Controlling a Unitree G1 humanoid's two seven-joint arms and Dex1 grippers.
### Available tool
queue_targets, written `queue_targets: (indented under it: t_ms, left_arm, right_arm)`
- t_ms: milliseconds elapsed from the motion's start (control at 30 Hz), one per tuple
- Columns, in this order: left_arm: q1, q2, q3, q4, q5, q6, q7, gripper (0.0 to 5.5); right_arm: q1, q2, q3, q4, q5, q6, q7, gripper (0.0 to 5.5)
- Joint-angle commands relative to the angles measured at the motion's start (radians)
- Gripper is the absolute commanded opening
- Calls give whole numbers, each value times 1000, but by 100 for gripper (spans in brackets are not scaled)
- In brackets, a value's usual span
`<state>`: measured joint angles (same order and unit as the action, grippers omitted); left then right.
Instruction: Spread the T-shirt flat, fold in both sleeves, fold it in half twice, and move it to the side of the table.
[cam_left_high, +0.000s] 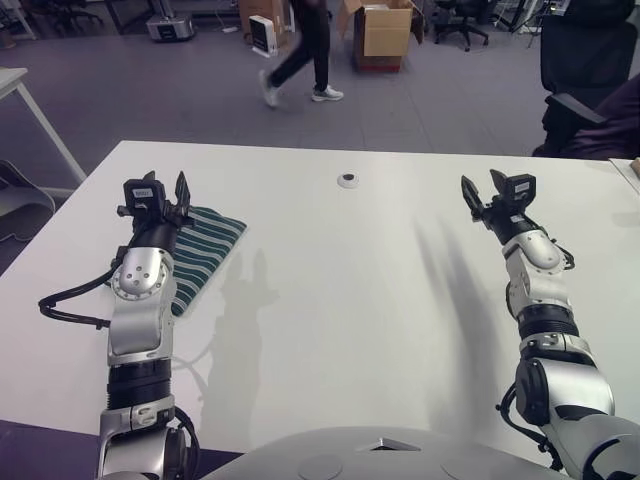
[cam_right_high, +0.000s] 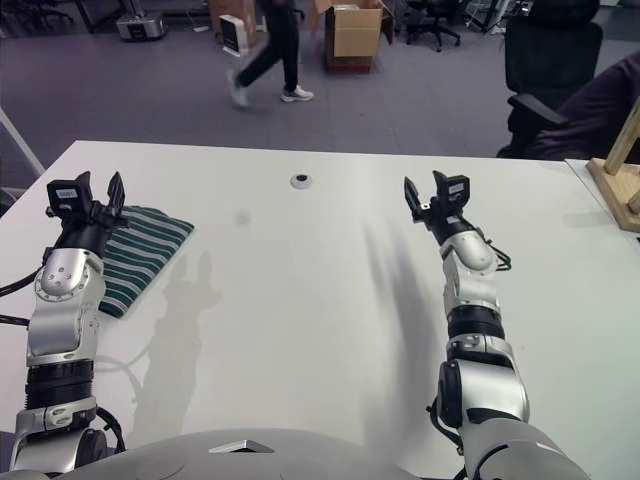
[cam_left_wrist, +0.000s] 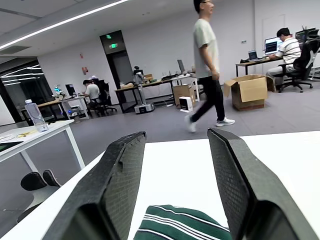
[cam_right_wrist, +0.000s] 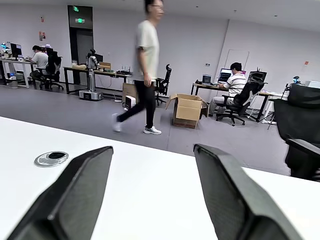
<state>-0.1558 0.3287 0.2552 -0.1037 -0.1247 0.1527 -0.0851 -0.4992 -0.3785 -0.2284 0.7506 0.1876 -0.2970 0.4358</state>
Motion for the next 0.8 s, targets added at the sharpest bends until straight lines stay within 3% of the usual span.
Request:
queue_targets:
  t_ms: [33, 467, 800]
  left_arm:
    - [-3, -4, -17, -27, -12, 6, -31, 227]
    - [-9, 15, -14, -22, -28, 85, -79, 227]
    - [7, 8, -11, -59, -36, 74, -98, 227]
  right_arm:
    - [-25, 9, 10, 14, -13, -15, -14, 298]
    - [-22, 34, 7, 35, -19, -47, -74, 298]
    - [39, -18, -36, 31, -20, -64, -88, 298]
